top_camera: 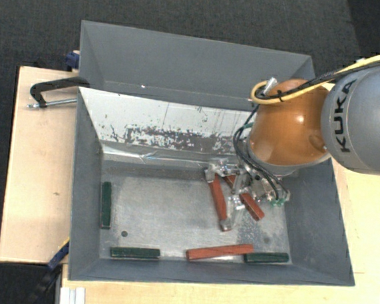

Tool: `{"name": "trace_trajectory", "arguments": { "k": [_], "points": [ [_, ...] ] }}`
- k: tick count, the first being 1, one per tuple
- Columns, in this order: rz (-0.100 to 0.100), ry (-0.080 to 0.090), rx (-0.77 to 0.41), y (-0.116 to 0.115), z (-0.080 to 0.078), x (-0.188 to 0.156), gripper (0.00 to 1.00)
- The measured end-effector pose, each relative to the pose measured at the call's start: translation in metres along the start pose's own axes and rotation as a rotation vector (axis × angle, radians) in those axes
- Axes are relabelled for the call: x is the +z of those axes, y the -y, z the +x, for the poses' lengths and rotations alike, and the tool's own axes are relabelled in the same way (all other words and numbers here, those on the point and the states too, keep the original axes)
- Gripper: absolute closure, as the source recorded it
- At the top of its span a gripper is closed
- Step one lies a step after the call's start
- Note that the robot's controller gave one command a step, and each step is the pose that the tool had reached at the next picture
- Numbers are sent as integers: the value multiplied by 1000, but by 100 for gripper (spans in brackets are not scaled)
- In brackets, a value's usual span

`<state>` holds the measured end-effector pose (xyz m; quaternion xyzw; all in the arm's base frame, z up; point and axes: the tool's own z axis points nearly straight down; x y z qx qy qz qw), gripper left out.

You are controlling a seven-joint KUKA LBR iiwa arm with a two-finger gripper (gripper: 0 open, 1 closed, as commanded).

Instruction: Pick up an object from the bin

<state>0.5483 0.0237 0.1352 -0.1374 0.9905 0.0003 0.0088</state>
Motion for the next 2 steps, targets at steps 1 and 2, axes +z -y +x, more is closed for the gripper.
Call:
{"name": "trace_trajectory", "arguments": {
  "k": [1, 2],
  "points": [
    [-3, -24, -69, 18, 25, 29, 0],
    [-6, -10, -552, 33, -32, 63, 100]
  ]
}}
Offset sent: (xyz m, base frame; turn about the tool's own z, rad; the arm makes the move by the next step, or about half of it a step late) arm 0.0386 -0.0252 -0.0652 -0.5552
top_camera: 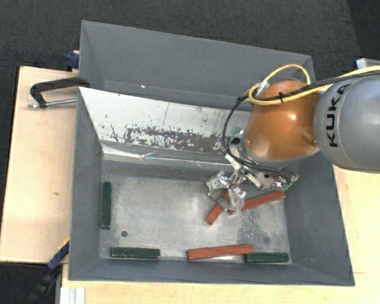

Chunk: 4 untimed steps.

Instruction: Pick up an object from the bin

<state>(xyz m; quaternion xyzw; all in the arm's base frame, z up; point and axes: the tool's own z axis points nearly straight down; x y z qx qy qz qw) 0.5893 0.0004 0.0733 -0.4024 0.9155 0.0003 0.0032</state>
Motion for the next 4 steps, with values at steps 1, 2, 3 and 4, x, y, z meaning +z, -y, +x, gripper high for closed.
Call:
{"name": "trace_trajectory", "arguments": {
  "k": [1, 2, 3, 4],
  "points": [
    [0, 0, 0, 0, 0, 1, 0],
    [-1, -1, 0, 0, 1, 1, 0],
    [-4, -2, -98, 8, 8, -29, 0],
    [6, 2, -257, 20, 9, -37, 0]
  ]
}}
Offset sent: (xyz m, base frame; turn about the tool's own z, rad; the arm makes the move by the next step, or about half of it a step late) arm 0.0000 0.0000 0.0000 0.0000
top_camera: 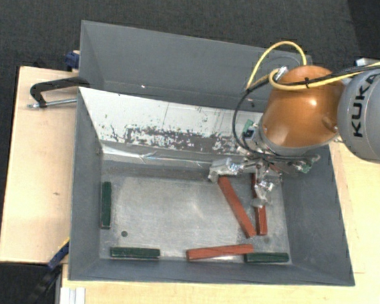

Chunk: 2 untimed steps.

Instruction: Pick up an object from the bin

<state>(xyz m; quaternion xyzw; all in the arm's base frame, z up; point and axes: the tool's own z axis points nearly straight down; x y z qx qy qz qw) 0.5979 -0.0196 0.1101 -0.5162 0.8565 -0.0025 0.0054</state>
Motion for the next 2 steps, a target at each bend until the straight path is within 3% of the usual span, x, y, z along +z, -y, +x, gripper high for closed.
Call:
{"name": "trace_trajectory", "arguments": {
  "k": [1, 2],
  "points": [
    [-8, -3, -283, -8, -9, 27, 0],
    [-9, 0, -479, 6, 27, 32, 0]
  ]
}}
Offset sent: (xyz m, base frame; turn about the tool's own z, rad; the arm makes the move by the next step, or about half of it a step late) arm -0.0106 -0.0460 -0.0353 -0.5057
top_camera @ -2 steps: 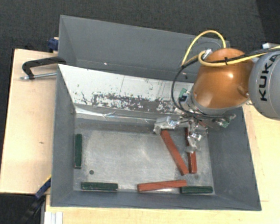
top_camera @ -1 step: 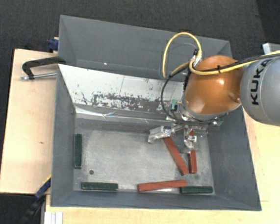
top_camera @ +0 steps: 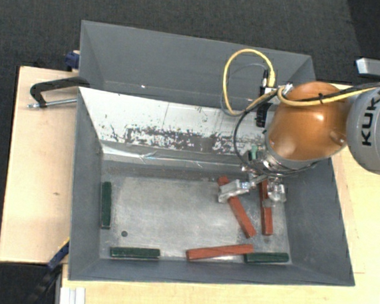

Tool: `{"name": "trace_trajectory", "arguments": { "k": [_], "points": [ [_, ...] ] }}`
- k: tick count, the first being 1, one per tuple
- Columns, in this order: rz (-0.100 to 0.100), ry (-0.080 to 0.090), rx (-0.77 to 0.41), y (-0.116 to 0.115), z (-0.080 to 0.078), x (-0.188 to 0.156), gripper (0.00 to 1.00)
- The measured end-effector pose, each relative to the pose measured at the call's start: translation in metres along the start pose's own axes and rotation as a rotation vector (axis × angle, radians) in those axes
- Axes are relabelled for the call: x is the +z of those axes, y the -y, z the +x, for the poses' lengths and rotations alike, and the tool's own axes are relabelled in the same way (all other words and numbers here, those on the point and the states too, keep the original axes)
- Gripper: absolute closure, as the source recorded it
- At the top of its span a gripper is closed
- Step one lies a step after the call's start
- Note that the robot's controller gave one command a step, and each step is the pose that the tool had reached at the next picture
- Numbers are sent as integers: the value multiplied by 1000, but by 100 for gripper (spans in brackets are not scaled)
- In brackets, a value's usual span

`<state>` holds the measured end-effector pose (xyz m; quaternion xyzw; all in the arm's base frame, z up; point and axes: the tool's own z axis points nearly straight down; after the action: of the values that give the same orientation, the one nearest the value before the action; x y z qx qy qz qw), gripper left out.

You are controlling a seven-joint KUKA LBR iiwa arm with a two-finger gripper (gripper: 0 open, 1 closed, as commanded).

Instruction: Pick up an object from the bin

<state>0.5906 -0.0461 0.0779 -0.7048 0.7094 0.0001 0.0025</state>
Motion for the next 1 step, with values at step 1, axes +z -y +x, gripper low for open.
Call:
{"name": "trace_trajectory", "arguments": {
  "k": [1],
  "points": [
    [3, -2, -272, 11, -17, 6, 100]
  ]
}}
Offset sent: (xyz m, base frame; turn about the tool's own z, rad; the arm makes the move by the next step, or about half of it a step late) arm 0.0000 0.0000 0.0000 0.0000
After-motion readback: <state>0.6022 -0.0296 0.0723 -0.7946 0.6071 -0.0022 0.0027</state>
